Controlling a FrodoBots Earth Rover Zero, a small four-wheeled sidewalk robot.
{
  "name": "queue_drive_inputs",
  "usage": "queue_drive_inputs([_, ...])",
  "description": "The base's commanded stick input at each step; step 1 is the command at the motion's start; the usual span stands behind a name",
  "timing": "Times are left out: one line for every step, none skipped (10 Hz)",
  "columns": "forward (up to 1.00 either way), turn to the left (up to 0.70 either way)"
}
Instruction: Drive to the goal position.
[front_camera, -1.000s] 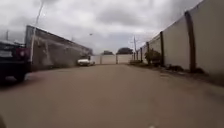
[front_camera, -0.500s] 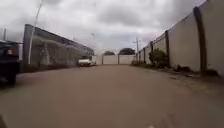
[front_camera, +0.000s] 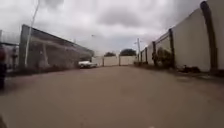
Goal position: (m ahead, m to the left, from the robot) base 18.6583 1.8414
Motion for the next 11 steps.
queue_drive_inputs([1.0, 0.0])
queue_drive_inputs([1.0, 0.0])
queue_drive_inputs([1.0, 0.0])
queue_drive_inputs([1.0, 0.0])
queue_drive_inputs([1.0, 0.0])
queue_drive_inputs([1.0, 0.0])
queue_drive_inputs([1.0, 0.0])
queue_drive_inputs([1.0, 0.0])
queue_drive_inputs([1.0, 0.0])
queue_drive_inputs([1.0, 0.0])
queue_drive_inputs([1.0, 0.0])
